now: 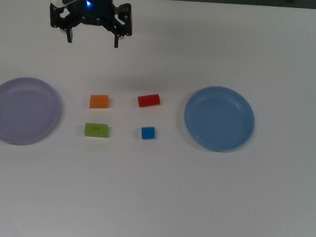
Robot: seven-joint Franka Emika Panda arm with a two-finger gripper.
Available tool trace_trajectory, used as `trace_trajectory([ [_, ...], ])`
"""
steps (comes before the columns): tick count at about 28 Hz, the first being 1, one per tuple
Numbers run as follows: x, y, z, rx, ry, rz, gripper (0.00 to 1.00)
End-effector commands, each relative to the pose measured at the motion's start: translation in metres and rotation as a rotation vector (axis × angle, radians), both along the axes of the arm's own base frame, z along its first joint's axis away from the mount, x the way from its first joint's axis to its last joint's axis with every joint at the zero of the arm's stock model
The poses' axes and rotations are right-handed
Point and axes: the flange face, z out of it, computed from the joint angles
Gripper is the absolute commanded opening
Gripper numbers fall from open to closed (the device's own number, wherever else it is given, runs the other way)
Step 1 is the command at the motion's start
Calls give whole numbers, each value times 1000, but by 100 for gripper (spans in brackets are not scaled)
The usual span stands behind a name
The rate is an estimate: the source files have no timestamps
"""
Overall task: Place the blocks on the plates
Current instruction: 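Move the gripper down toward the green block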
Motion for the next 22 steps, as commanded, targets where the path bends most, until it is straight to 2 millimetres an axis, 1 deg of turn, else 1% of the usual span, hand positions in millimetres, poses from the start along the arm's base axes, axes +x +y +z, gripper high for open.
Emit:
trace_trajectory([
  [1,-4,-8,0,35,12,11,100],
  [2,-4,-6,-1,39,13,14,100],
  [3,-3,-8,-3,44,15,9,100],
  [4,-1,-8,-9,49,23,9,100],
  [6,5,-10,-23,64,41,1,100],
  [7,10,-20,-35,81,52,-16,100],
  [9,16,-26,-49,97,61,-27,100],
  [12,24,-27,-60,108,43,-29,100],
  [14,34,-27,-67,103,-9,-25,100],
  [16,39,-26,-78,97,-24,-22,100],
  [18,46,-23,-98,88,-23,-13,100],
  [19,53,-24,-114,77,-29,-8,100],
  [22,62,-24,-140,63,-25,0,100],
])
